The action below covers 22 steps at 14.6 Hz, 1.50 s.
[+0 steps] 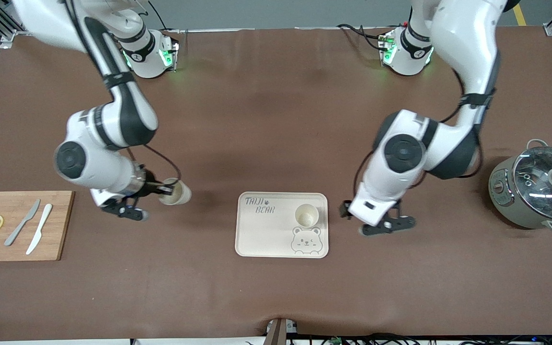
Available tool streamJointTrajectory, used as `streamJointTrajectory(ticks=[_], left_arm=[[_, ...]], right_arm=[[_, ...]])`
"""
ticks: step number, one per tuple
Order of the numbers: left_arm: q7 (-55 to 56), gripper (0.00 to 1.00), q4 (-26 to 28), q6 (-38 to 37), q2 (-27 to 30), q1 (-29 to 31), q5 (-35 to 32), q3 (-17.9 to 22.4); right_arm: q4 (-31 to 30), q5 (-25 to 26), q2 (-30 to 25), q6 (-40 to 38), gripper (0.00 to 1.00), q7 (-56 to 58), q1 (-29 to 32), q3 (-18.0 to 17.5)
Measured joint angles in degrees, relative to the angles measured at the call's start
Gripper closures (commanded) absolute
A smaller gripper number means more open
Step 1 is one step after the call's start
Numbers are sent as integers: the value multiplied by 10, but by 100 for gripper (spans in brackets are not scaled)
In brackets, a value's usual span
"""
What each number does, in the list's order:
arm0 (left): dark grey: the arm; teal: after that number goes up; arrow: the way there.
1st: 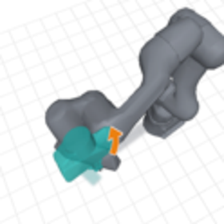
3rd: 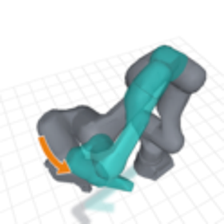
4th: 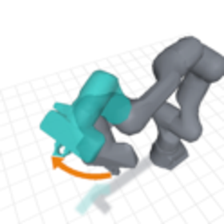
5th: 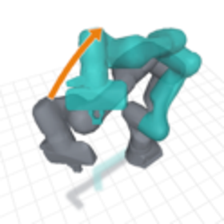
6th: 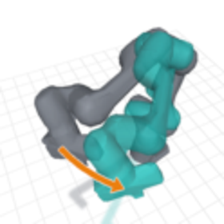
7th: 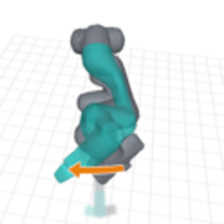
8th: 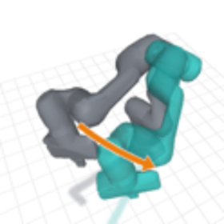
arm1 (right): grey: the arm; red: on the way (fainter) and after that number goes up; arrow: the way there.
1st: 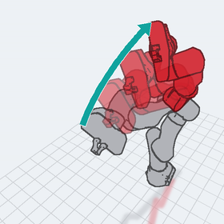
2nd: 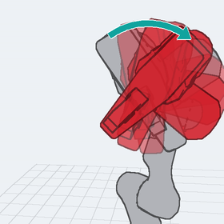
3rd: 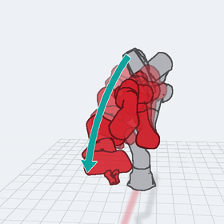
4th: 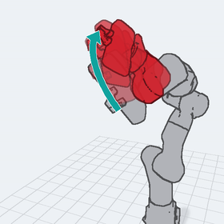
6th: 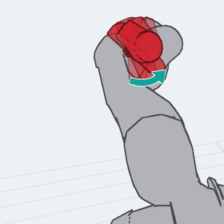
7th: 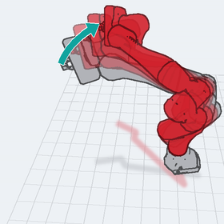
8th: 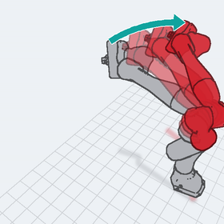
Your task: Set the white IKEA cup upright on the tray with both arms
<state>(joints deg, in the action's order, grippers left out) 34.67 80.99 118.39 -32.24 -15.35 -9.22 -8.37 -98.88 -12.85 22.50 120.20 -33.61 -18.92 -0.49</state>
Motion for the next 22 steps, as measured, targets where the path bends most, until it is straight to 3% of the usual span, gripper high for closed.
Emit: streamJointTrajectory(ticks=[3,7,10,12,19,22], left_arm=[[-64,0,3,-12,20,56,3,-1],[-158,0,6,-27,37,116,3,-1],[-214,0,6,-27,45,163,3,-1],[-232,0,6,-27,52,183,4,-2],[-234,0,9,-55,78,175,8,-5],[-234,0,9,-101,110,134,46,25]], right_arm=[[64,0,25,14,100,-134,-73,0],[146,7,115,52,100,-178,-99,4],[196,69,189,87,100,-212,-110,6],[207,84,219,107,100,-221,-117,6],[213,86,235,121,100,-227,-133,7],[213,87,242,132,100,-227,-133,7]])
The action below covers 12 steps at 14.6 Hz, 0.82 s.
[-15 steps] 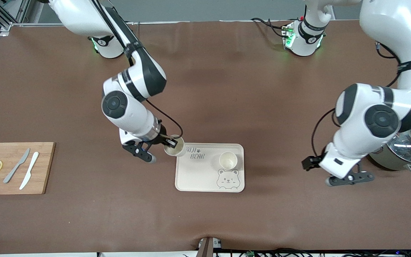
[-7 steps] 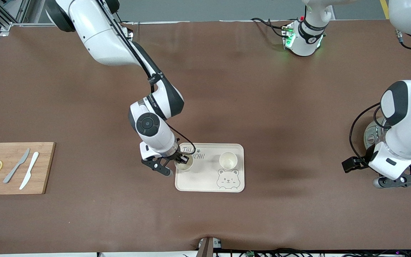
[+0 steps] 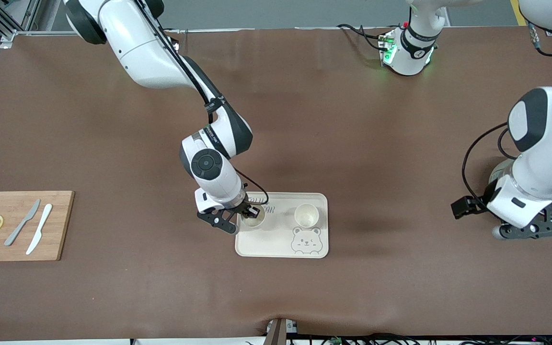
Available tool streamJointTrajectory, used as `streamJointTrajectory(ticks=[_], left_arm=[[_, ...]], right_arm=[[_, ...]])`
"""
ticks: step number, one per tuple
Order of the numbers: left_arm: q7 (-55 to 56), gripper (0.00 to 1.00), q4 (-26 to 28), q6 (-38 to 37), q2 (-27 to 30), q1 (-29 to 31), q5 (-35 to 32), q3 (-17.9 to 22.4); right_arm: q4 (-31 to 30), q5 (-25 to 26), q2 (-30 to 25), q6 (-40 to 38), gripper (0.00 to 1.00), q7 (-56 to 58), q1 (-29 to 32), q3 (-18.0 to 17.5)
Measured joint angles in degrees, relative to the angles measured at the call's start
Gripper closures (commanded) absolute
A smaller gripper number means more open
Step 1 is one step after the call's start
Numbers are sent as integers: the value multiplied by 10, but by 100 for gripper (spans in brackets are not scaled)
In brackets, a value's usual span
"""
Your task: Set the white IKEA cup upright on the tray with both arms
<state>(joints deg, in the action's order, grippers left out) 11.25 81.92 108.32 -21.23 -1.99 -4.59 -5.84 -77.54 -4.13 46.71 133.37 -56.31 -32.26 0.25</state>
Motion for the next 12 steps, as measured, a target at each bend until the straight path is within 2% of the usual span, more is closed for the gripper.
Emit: streamJointTrajectory(ticks=[4,11,12], left_arm=[[-57,0,1,-60,50,-12,40,13],[-124,0,17,-151,112,-18,44,15],[-130,0,26,-153,124,-18,44,15]], right_arm=[[0,12,9,12,100,-17,-5,0],[0,44,26,29,100,-46,-18,0],[0,44,26,29,64,-46,-19,1]])
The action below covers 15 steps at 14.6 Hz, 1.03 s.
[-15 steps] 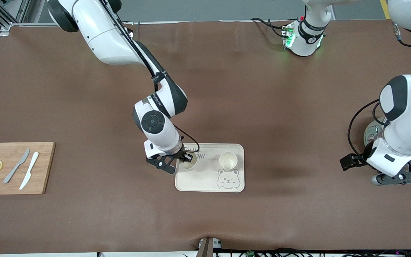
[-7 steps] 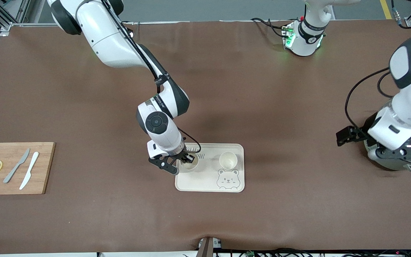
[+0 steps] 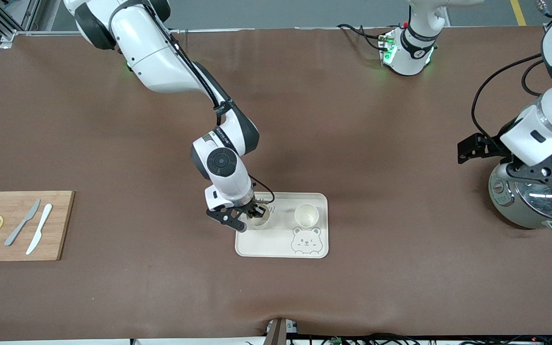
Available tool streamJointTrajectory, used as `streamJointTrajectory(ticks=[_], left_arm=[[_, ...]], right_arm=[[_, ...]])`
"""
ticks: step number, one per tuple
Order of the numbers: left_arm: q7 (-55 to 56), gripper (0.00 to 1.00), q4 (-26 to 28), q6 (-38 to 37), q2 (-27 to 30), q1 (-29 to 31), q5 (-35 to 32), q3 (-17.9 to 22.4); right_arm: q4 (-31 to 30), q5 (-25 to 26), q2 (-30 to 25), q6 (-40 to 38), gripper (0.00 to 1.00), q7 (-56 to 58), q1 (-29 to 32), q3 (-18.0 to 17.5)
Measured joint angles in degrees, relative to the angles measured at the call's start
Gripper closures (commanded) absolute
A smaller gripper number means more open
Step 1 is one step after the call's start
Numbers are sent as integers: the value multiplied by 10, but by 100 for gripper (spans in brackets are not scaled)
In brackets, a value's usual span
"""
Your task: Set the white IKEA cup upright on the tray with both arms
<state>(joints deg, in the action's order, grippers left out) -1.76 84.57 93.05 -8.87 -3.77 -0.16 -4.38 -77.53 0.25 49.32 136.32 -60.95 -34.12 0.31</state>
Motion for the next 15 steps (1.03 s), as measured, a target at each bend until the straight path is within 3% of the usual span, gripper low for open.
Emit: streamJointTrajectory(ticks=[1,10,13,15], left_arm=[[-5,0,10,0,13,0,0,0],[-7,0,101,0,106,-16,0,1],[-7,0,105,0,118,-16,0,3],[-7,0,109,0,123,-16,0,3]], right_arm=[[0,1,0,0,1,0,0,1],[13,24,-3,-12,0,20,4,11],[31,24,-46,-114,0,45,6,11],[44,12,-117,-233,0,72,8,11]])
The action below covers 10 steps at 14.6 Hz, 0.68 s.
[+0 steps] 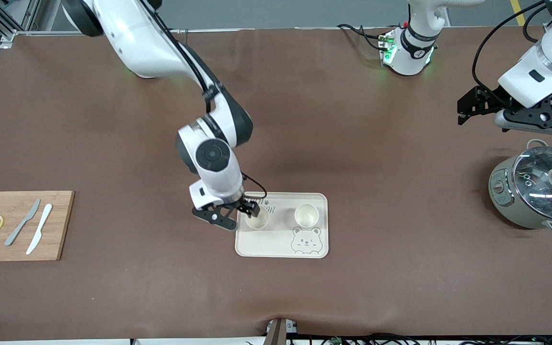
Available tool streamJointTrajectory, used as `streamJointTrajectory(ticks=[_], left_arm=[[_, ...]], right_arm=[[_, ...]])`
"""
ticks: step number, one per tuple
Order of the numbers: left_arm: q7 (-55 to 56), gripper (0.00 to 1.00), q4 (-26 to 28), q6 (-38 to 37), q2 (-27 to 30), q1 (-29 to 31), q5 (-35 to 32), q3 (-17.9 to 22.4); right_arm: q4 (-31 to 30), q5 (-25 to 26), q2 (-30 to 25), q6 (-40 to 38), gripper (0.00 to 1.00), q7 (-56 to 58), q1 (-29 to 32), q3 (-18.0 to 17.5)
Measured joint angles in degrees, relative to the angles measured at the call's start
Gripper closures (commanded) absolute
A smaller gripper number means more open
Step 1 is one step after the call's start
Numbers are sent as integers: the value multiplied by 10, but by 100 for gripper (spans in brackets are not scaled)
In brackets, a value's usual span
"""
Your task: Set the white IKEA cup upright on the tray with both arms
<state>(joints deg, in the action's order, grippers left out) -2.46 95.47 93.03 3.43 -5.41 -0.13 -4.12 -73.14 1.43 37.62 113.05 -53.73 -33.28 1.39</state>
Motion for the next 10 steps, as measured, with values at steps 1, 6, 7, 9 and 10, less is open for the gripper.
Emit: streamJointTrajectory(ticks=[1,6,7,9,10], left_arm=[[0,0,2,0,1,0,0,0],[0,0,3,9,2,0,9,2],[0,0,2,12,2,0,9,3],[0,0,-3,14,-1,0,10,7],[0,0,-6,14,-4,0,10,8]], right_arm=[[3,-22,-44,-62,0,20,4,0],[-71,-68,-265,-229,0,123,58,0],[-100,-68,-299,-243,0,157,75,1],[-158,-67,-353,-259,0,242,122,2],[-185,-67,-375,-260,0,293,154,3]])
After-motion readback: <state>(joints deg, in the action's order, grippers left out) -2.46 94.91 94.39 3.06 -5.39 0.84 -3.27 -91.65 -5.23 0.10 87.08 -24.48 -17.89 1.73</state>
